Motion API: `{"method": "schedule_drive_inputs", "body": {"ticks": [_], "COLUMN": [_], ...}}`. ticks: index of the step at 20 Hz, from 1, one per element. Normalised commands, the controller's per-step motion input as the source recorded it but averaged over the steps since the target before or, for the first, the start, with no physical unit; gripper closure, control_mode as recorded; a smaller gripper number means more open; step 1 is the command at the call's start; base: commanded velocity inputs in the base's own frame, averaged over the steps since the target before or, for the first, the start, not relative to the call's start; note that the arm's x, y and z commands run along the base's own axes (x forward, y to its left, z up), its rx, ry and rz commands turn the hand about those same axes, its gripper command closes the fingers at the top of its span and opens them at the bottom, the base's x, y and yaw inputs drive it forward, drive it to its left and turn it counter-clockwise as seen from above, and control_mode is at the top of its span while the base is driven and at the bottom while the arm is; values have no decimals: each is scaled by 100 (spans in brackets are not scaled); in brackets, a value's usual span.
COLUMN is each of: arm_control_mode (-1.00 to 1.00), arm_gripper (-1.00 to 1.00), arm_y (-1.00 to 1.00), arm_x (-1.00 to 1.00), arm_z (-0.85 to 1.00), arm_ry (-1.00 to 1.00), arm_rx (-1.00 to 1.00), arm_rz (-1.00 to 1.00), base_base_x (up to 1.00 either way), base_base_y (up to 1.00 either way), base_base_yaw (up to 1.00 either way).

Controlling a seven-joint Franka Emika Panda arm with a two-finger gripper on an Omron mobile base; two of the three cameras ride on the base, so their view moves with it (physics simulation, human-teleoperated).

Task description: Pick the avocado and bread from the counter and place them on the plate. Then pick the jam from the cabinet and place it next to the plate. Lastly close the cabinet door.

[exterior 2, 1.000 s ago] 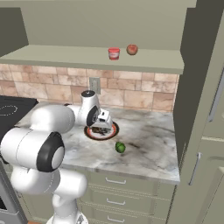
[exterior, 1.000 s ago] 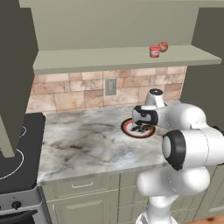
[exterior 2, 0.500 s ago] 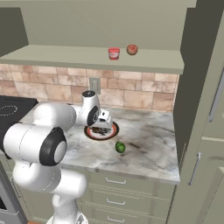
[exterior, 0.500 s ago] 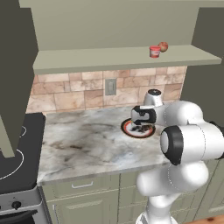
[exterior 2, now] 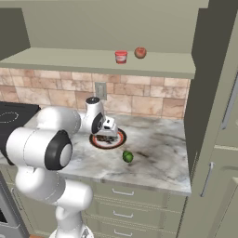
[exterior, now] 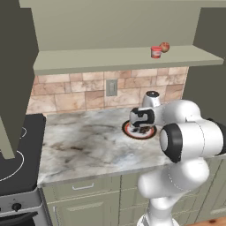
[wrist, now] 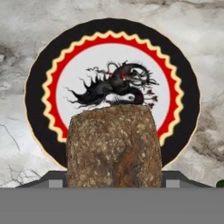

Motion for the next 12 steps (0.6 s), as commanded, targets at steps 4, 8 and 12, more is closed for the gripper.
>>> {"method": "schedule_drive_inputs", "body": {"ticks": [4,8,12], "arm_control_mode": [-100,-100,-100], "arm_gripper": [100,100,100], "arm_y": [7,0,0], "arm_x": [9,13,16], "arm_z": [-9,-12,-14], "arm_ry": [0,0,0], "arm_rx": [0,0,0], "arm_rz": [0,0,0], "base_base_x": [0,0,0], "base_base_y": [0,0,0], "base_base_yaw": [0,0,0]}}
